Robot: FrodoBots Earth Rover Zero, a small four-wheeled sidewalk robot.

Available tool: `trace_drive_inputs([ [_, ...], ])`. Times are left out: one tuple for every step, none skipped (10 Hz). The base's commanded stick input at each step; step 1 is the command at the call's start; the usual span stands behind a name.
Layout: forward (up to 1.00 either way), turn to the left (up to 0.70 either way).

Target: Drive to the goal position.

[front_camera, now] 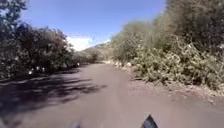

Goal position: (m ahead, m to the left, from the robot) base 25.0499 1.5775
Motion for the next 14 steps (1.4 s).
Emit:
trace_drive_inputs([
  [0.5,0.0],
  [0.5,0.0],
  [0.5,0.0],
  [0.5,0.0],
  [0.5,0.0],
  [0.5,0.0],
  [0.5,0.0],
  [0.5,0.0],
  [0.5,0.0],
  [0.5,0.0],
  [0.5,0.0],
  [0.5,0.0],
  [0.5,0.0],
  [0.5,0.0],
])
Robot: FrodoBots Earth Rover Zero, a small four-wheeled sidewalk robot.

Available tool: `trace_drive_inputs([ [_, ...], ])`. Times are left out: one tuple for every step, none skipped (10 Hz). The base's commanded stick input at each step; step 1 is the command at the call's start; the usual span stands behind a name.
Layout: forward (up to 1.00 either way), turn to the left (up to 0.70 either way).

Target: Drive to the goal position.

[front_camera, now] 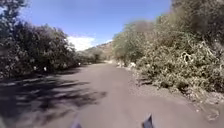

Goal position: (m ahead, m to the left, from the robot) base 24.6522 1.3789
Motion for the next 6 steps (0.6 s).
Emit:
trace_drive_inputs([
  [0.5,0.0],
  [0.5,0.0],
  [0.5,0.0],
  [0.5,0.0],
  [0.5,0.0],
  [0.5,0.0],
])
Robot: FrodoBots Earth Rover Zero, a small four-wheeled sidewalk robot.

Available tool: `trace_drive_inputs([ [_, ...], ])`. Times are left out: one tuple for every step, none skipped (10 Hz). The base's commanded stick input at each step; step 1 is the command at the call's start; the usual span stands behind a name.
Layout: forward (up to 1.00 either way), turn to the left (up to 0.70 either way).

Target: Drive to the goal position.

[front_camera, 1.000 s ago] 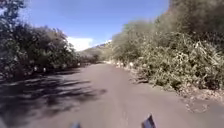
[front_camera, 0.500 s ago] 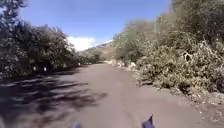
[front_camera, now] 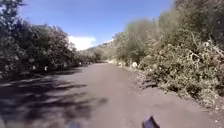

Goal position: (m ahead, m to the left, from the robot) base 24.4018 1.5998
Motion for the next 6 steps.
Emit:
trace_drive_inputs([
  [0.5,0.0],
  [0.5,0.0],
  [0.5,0.0],
  [0.5,0.0],
  [0.5,0.0],
  [0.5,0.0],
])
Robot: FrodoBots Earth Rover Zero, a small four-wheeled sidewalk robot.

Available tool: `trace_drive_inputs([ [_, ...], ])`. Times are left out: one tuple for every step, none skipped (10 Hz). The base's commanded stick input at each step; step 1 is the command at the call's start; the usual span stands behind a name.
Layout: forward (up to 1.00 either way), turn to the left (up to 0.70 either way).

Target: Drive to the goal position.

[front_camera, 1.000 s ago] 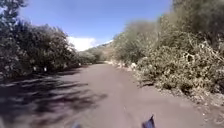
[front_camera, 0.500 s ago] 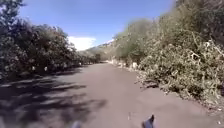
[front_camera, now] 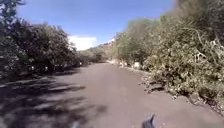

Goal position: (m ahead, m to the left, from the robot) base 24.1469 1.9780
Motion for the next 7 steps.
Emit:
trace_drive_inputs([
  [0.5,0.0],
  [0.5,0.0],
  [0.5,0.0],
  [0.5,0.0],
  [0.5,0.0],
  [0.5,0.0],
  [0.5,0.0],
])
